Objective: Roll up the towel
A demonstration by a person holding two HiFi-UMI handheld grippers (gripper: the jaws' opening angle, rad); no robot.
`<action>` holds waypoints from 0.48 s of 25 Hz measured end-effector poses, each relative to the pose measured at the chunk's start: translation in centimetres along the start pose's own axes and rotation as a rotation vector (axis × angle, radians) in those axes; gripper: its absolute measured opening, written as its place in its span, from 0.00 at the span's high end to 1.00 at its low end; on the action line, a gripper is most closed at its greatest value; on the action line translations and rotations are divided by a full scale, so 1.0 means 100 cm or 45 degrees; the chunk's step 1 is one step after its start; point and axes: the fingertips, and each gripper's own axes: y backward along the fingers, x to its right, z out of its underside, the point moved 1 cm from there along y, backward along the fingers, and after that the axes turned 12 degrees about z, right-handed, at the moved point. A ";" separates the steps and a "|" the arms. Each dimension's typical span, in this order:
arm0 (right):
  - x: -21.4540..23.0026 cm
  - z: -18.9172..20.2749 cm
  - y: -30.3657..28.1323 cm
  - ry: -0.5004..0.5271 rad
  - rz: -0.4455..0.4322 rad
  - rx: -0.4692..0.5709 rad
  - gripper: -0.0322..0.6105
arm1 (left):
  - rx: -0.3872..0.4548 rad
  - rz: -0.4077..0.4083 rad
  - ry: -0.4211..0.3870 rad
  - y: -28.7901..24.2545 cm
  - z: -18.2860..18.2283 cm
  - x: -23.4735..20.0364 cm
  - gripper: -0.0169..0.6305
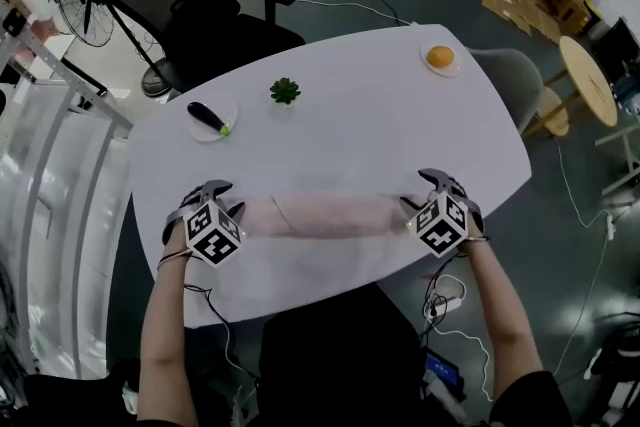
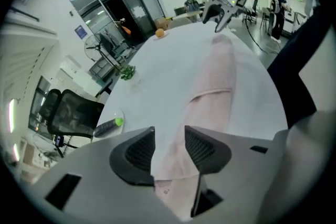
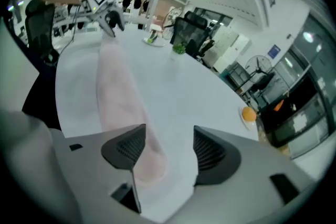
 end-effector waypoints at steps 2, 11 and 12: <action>-0.002 -0.016 0.016 -0.186 -0.049 0.071 0.40 | 0.108 -0.002 0.092 0.014 -0.008 0.005 0.67; -0.053 -0.088 0.079 -0.781 -0.441 0.378 0.17 | 0.760 0.062 0.624 0.074 -0.051 0.045 0.59; -0.059 -0.094 0.083 -0.786 -0.458 0.392 0.18 | 0.828 0.054 0.679 0.082 -0.051 0.047 0.59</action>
